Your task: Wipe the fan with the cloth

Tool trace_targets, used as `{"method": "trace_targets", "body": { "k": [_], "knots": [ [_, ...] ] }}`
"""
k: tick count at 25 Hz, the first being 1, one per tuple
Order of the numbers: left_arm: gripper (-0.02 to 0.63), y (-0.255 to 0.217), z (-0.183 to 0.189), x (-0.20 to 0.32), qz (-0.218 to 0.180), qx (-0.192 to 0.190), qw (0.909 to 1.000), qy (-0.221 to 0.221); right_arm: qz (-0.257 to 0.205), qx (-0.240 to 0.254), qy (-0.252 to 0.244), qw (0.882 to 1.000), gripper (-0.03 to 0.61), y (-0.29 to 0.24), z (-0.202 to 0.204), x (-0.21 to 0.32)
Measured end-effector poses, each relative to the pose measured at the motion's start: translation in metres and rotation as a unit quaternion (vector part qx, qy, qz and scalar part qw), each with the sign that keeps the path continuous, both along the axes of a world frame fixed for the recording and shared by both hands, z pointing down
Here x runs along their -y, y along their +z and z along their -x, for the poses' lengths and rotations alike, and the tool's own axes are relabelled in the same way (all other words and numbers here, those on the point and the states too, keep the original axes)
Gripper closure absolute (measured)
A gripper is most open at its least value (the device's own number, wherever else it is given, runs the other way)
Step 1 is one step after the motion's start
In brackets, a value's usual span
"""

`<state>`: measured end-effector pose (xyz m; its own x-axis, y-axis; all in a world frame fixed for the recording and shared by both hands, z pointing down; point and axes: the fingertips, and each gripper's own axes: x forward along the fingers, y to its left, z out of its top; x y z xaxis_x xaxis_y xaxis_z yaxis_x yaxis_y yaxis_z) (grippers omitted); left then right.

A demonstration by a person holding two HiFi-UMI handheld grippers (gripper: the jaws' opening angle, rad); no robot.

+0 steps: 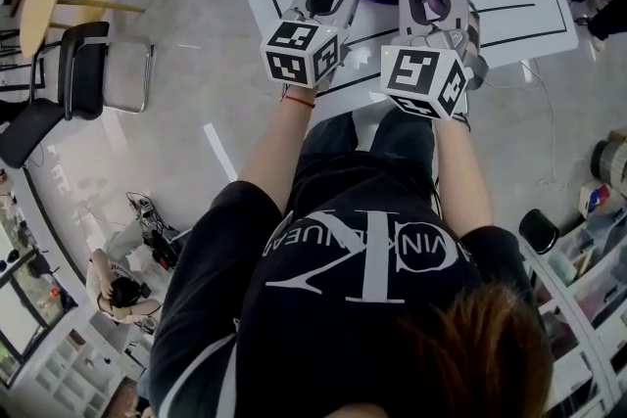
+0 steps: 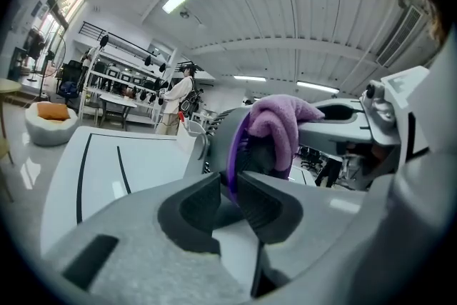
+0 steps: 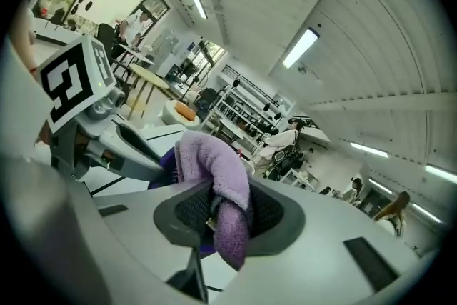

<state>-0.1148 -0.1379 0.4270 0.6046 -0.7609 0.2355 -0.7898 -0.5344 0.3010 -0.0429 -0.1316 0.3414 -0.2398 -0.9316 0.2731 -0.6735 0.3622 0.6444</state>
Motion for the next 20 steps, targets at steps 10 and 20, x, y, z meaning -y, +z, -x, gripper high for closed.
{"method": "trace_targets", "body": {
  "k": [10, 20],
  "knots": [
    [0.541, 0.001, -0.001, -0.002, 0.003, -0.005, 1.0000, 0.006, 0.018, -0.038, 0.042, 0.998, 0.479, 0.038, -0.022, -0.005],
    [0.541, 0.000, -0.003, -0.003, 0.005, -0.013, 0.9999, 0.008, 0.095, 0.003, 0.018, 0.995, 0.479, 0.077, -0.009, -0.018]
  ]
}}
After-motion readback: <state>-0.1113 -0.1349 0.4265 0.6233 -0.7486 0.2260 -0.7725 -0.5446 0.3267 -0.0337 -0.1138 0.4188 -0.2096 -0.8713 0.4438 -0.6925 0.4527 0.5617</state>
